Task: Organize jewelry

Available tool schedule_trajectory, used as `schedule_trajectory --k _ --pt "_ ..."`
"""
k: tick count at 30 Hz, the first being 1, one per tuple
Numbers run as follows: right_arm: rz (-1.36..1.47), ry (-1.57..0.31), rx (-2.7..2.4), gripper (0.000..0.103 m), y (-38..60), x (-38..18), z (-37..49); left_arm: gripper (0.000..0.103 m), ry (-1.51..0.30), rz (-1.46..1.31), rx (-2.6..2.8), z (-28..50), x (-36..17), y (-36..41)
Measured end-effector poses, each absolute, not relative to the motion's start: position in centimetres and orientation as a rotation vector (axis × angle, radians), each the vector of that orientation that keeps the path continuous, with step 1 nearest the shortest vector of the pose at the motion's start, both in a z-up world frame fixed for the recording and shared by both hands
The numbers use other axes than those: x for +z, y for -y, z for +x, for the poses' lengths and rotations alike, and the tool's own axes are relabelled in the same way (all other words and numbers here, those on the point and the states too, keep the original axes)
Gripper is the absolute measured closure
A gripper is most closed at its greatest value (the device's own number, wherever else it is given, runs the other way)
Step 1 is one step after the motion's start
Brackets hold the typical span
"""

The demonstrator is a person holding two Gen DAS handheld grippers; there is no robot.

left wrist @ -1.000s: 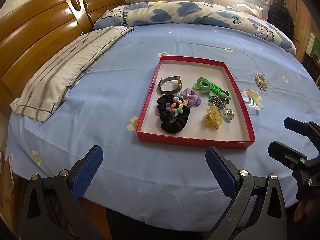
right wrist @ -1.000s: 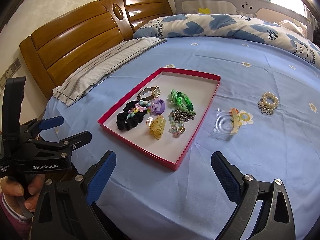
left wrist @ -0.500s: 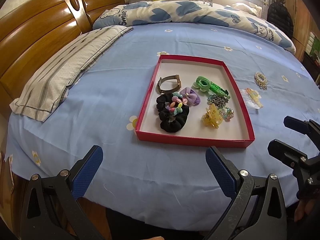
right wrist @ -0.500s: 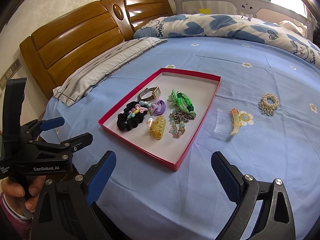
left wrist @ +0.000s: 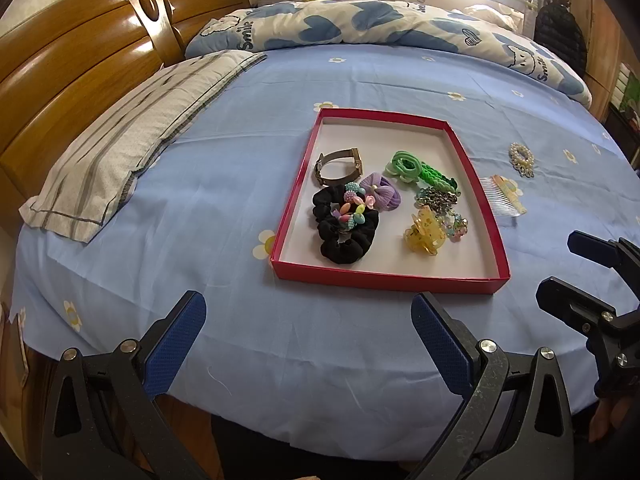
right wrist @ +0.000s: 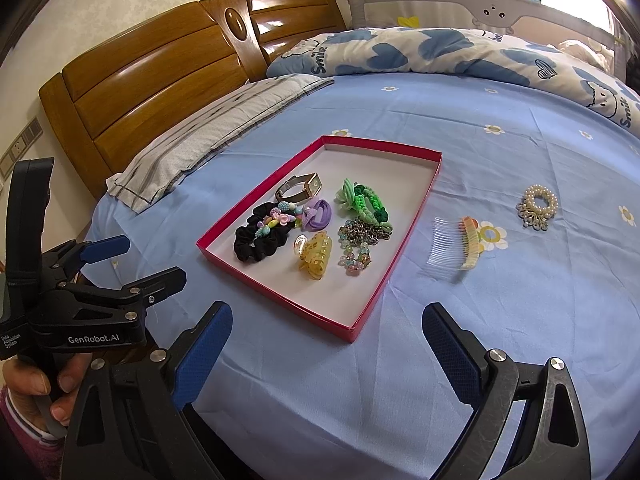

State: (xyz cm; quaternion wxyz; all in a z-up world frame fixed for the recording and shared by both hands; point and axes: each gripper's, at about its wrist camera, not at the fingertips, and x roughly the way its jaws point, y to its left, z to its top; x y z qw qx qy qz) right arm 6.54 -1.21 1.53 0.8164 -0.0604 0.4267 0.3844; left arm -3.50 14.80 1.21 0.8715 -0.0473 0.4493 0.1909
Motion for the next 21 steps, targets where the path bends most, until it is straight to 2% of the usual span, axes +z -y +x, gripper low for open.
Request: schedule_trajectory --k 21 --pt "-0.128 -0.907 0.827 0.006 0.91 1.76 6.49 0.0 -0.94 -0.097 0.4 -3.54 1.29 -14.8"
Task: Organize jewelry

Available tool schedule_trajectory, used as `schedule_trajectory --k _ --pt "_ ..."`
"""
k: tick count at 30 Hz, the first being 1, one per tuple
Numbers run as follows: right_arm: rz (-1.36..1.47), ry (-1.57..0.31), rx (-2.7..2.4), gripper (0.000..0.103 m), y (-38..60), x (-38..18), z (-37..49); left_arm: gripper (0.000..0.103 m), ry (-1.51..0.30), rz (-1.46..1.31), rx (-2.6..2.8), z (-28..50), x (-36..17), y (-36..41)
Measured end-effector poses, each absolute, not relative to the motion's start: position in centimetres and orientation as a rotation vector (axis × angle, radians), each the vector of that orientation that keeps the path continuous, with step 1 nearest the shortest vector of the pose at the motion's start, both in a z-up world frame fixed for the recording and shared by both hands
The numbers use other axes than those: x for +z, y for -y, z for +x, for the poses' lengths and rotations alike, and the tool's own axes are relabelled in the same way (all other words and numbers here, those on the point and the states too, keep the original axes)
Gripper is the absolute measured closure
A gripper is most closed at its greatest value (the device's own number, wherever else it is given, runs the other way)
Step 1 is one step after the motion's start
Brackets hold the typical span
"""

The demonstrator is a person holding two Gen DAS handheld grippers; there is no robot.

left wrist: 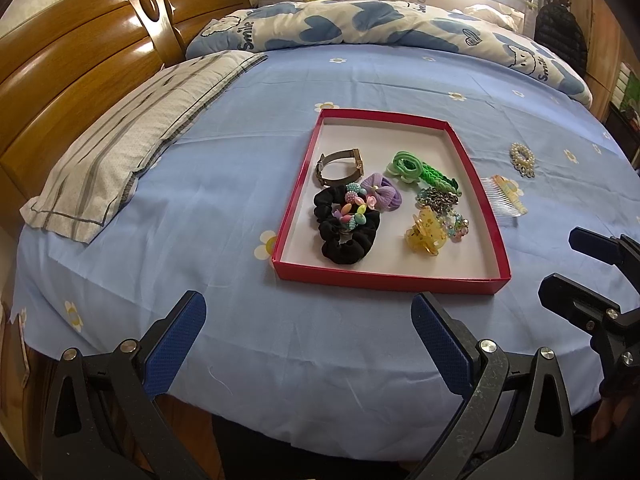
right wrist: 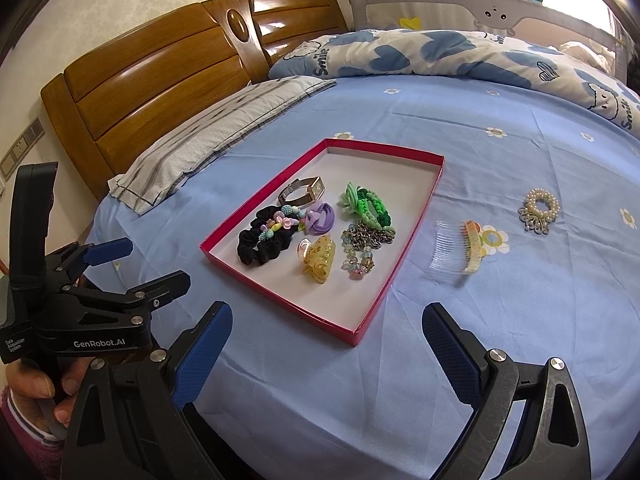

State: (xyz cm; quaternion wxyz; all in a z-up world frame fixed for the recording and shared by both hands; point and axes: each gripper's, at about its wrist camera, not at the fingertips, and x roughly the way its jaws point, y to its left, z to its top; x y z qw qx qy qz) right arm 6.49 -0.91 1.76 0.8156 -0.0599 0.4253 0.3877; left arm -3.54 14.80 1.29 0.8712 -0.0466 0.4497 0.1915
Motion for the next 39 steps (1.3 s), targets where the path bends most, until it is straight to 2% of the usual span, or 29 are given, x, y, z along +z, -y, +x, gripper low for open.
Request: schedule_trajectory --k 39 --pt "-0.114 -0.923 0.829 0.006 1.0 1.5 7.6 0.0 -0.957 -0.116 0.399 -2.9 0.7 -15.2"
